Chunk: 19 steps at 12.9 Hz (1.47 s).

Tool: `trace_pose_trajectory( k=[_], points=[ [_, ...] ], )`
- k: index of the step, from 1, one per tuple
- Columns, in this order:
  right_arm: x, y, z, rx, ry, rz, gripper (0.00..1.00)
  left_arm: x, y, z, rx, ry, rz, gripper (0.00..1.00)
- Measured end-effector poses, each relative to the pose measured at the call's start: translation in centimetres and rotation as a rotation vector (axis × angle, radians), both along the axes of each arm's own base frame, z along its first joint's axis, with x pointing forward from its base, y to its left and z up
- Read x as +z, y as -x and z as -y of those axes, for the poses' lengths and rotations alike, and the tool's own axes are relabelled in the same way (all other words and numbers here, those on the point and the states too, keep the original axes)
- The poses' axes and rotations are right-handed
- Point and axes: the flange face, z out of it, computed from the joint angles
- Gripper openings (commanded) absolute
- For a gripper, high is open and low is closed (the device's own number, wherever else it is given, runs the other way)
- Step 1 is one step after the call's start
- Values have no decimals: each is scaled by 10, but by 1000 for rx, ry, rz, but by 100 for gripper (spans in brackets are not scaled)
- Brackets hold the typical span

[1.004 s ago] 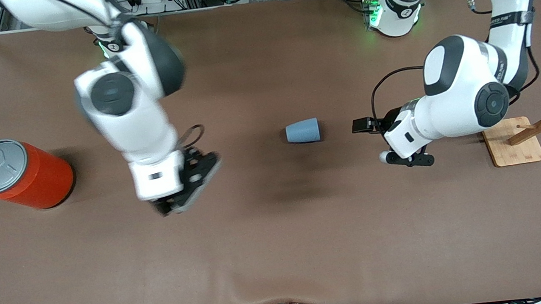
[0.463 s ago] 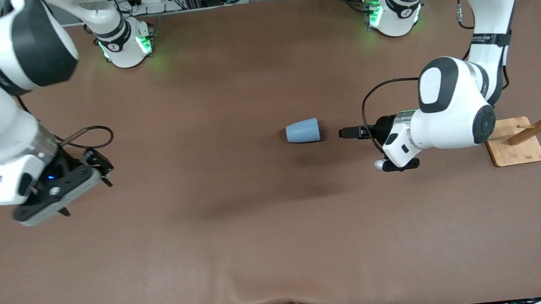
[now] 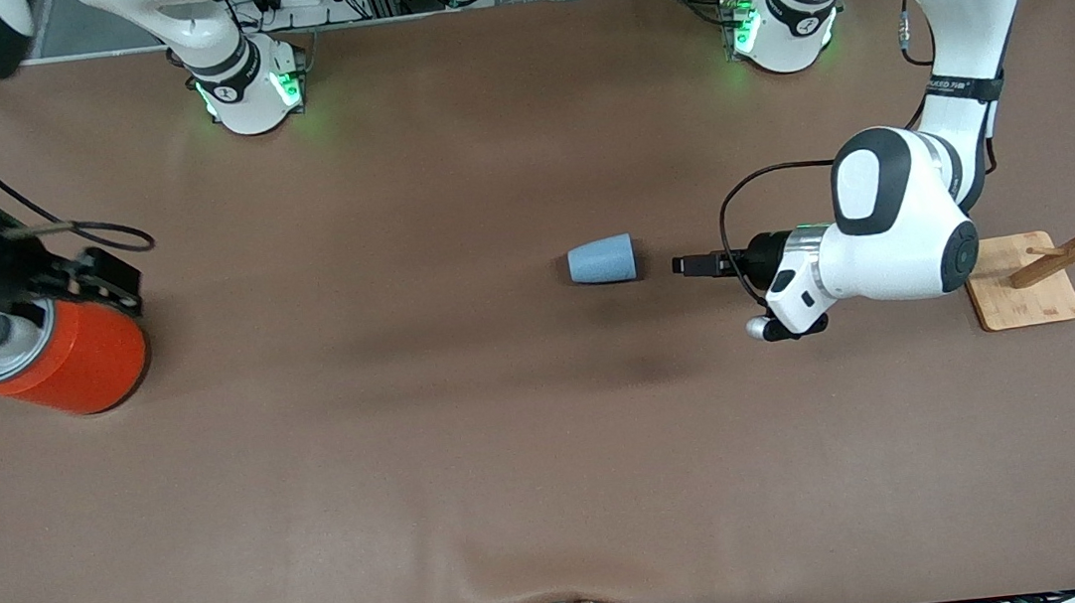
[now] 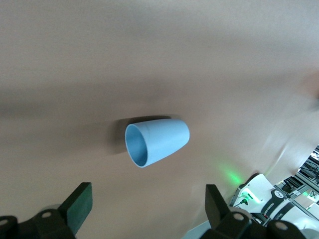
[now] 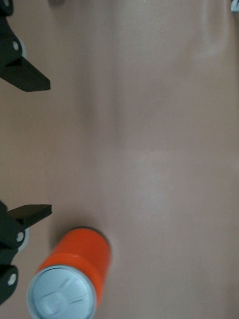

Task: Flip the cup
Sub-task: 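Grasp the blue cup sideways with the left gripper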

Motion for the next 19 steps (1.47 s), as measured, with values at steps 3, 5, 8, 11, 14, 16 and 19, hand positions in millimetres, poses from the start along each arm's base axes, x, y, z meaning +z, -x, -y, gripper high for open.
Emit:
trace_pose_trajectory(
  k=[3, 5, 8, 11, 14, 16, 19],
  points=[
    [17, 26, 54, -109, -38, -36, 100, -20, 9, -9, 5, 54, 3, 100],
    [13, 39, 59, -121, -38, -21, 100, -39, 15, -27, 10, 142, 13, 100],
    [1, 58, 59, -123, -35, -3, 100, -69, 30, -36, 47, 276, 5, 100],
    [-1, 55, 87, -101, -39, 36, 100, -88, 46, -31, 78, 364, -5, 100],
    [-7, 48, 116, -82, -44, 21, 100, -98, 58, -27, 107, 394, -25, 100],
    [-7, 50, 106, -54, -60, -8, 100, -103, 62, -27, 104, 392, -9, 100],
    [0, 53, 107, 10, -69, -15, 100, -117, 70, -29, 83, 402, 7, 100]
  ],
)
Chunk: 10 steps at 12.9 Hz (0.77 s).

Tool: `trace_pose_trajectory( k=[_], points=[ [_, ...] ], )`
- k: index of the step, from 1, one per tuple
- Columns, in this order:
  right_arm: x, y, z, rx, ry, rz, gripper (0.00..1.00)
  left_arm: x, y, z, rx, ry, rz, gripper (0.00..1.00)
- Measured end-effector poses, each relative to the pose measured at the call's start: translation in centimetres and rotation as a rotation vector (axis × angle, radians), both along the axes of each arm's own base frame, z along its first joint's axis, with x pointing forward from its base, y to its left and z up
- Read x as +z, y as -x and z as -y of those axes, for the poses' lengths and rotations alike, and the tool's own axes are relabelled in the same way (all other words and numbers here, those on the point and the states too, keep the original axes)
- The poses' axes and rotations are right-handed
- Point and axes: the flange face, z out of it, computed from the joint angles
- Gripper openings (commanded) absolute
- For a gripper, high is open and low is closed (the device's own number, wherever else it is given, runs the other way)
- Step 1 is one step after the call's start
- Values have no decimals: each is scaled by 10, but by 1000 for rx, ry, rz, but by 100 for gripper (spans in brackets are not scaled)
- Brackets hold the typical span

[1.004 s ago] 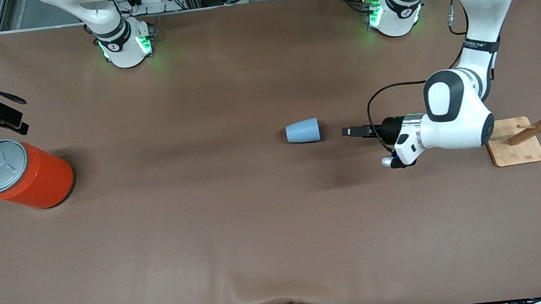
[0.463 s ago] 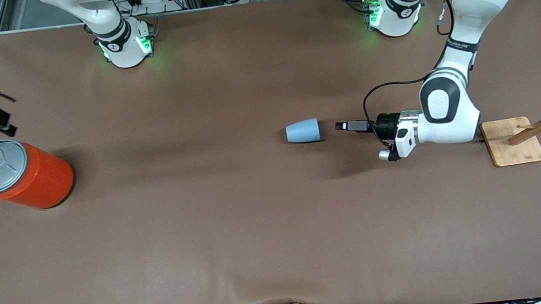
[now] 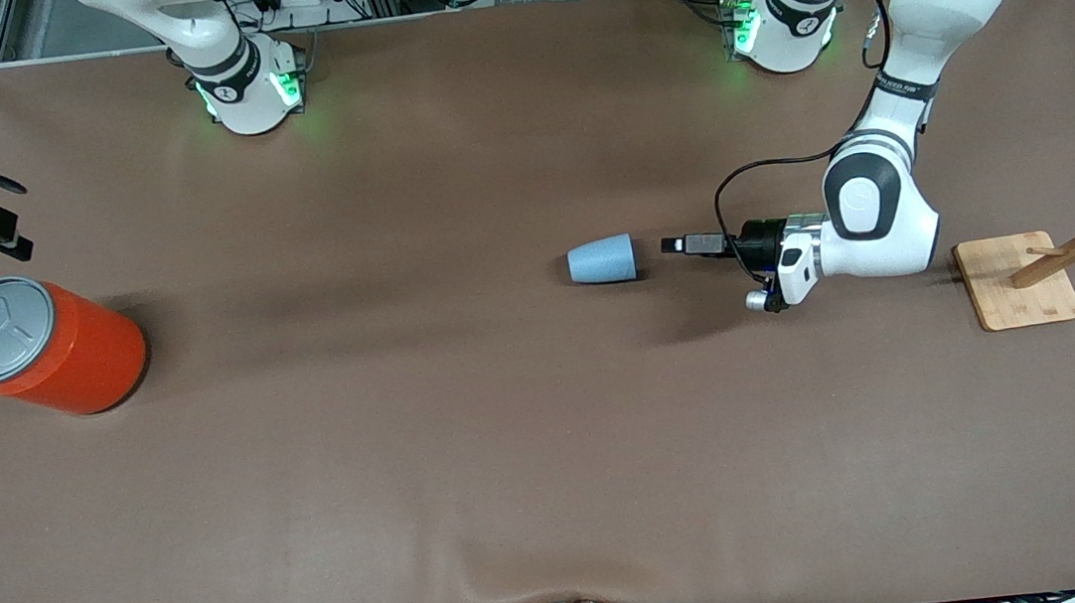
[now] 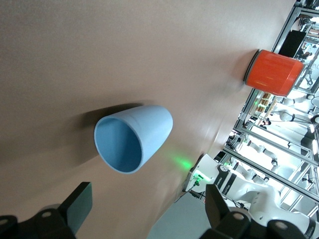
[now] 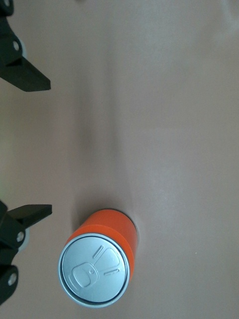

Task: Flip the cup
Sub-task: 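Grasp the blue cup sideways with the left gripper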

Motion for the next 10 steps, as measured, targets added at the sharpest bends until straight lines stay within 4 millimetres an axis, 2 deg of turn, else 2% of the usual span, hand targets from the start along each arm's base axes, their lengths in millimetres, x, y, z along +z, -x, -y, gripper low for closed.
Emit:
trace_pose_trajectory(
  k=[5, 7, 9, 10],
  points=[
    [0, 1, 7, 7, -1, 0, 100, -38, 27, 16, 87, 92, 54, 100],
    [0, 1, 7, 9, 2, 0, 100, -47, 41, 29, 111, 107, 67, 100],
    [0, 2, 6, 9, 2, -8, 100, -53, 46, 31, 114, 107, 70, 100],
    [0, 2, 6, 9, 2, -9, 100, -55, 46, 30, 122, 109, 67, 93]
  ],
)
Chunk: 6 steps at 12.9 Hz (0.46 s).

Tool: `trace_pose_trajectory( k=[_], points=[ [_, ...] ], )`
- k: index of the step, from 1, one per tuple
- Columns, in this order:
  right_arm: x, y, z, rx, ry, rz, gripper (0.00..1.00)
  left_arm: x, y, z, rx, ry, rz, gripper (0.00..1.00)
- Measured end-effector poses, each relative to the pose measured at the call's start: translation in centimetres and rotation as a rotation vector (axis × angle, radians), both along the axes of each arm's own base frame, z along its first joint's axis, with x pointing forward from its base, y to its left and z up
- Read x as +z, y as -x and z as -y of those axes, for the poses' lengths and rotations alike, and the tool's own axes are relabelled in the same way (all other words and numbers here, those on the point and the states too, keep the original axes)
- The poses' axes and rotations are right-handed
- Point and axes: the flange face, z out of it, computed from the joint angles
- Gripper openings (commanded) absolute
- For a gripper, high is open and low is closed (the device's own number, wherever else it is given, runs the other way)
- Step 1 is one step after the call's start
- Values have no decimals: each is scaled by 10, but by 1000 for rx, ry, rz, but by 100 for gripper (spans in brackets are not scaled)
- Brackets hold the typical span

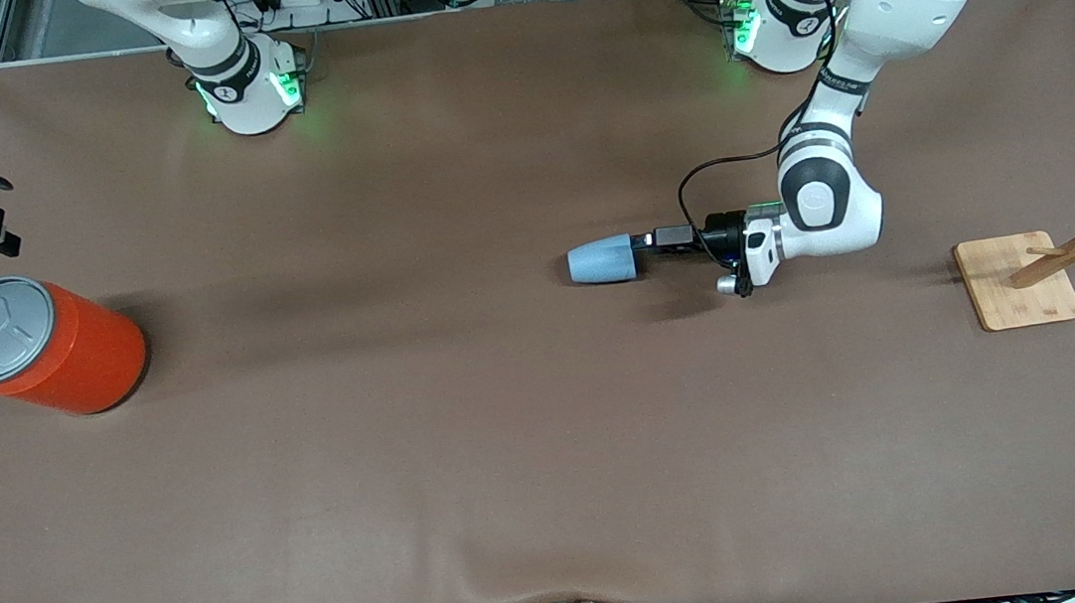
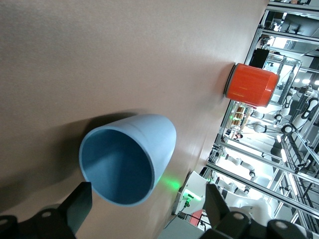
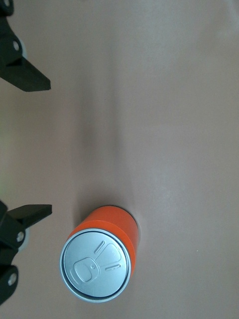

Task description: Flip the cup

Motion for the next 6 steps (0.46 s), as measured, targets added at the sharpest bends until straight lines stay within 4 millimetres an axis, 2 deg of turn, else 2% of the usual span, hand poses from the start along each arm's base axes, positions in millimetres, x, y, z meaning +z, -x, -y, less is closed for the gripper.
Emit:
trace_pose_trajectory(
  k=[3, 6],
  points=[
    [0, 0, 0, 2, 4, -2, 100, -3, 1, 1, 18, 9, -8, 74],
    [0, 1, 0, 1, 9, -5, 100, -3, 3, 5, 24, 15, -12, 68]
  ],
)
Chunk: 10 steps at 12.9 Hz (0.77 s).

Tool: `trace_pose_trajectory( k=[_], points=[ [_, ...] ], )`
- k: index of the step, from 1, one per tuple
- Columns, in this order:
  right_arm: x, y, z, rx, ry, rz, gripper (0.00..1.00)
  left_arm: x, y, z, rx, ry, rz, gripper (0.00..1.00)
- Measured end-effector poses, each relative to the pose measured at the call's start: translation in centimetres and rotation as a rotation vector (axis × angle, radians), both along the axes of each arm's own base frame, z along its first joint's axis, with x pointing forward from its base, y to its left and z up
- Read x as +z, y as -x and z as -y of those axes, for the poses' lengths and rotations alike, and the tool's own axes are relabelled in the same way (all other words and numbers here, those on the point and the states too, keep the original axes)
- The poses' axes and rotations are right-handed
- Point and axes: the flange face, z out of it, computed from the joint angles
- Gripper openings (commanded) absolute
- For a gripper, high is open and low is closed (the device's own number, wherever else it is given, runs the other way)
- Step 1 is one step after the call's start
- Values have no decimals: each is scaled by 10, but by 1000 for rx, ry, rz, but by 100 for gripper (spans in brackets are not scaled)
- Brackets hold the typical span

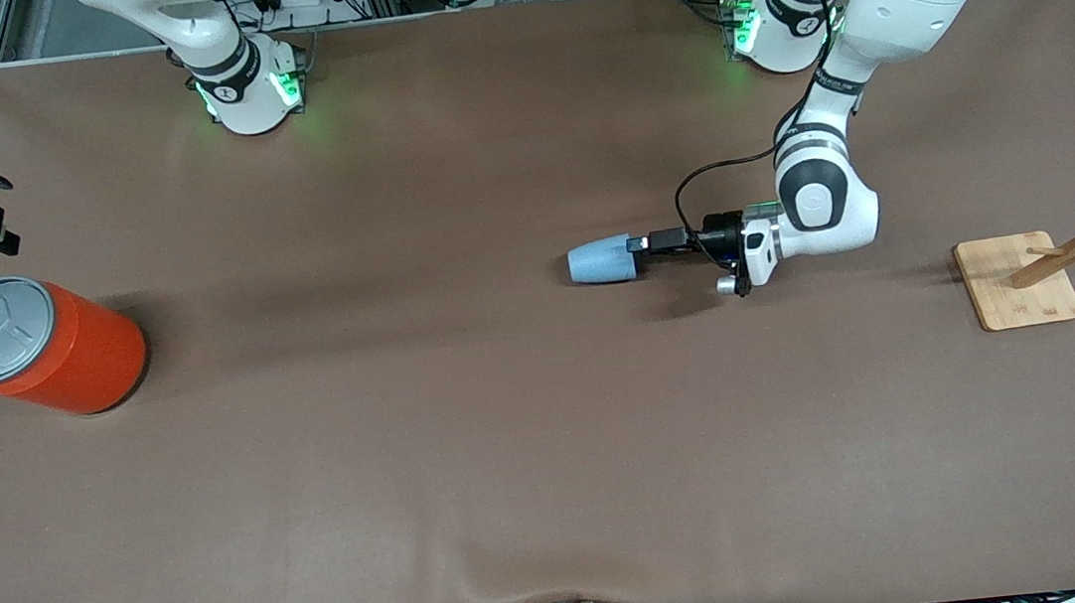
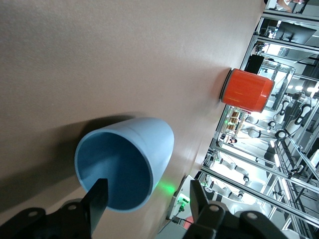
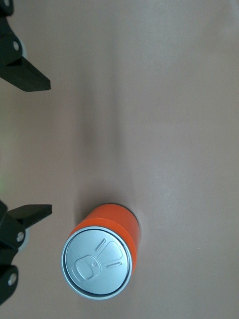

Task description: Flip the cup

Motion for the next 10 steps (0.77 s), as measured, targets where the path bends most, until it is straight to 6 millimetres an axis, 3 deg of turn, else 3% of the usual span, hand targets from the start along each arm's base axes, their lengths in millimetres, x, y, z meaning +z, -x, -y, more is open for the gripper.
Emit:
trace_pose_trajectory(
  k=[3, 5, 8, 10],
  points=[
    [0, 0, 0, 1, 0, -2, 100, 0, 4, 12, 21, 18, -13, 59],
    [0, 1, 0, 1, 0, -6, 100, -3, 8, 23, 32, 27, -23, 40],
    [0, 1, -1, 3, 0, -6, 100, -5, 9, 35, 37, 8, -13, 0],
    [-1, 1, -2, 4, 0, -7, 100, -2, 5, 39, 37, 8, -1, 0]
  ],
)
